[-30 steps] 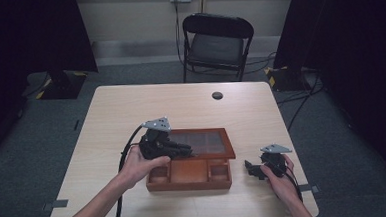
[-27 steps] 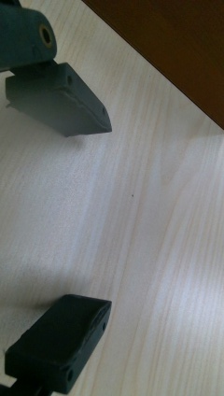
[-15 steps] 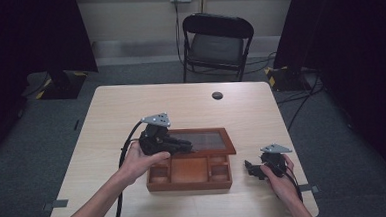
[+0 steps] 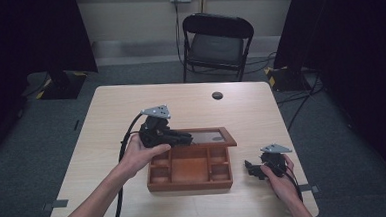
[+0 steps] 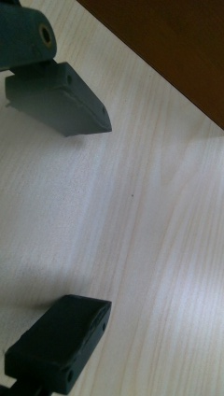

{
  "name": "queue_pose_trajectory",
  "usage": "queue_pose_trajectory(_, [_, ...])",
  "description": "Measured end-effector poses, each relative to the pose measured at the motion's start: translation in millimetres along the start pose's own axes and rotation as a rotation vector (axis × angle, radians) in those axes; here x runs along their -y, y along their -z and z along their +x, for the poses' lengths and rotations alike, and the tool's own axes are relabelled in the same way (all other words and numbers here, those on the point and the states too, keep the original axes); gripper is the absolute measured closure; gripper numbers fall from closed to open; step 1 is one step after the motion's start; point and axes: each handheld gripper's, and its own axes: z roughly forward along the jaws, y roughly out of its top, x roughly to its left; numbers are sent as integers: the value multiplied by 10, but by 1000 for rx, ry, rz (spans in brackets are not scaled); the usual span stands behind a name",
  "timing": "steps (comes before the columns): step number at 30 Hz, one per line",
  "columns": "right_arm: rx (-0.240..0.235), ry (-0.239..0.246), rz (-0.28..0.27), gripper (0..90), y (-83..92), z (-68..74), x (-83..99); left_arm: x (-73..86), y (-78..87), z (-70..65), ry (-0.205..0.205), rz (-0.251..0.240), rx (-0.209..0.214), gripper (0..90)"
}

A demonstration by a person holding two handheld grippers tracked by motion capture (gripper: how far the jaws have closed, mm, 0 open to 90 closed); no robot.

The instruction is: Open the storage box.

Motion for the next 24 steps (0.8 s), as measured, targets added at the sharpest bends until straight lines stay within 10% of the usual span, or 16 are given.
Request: queue_pose_trajectory(24, [0, 2, -1, 115, -2, -3, -1, -148, 40, 72, -14, 0, -10, 817])
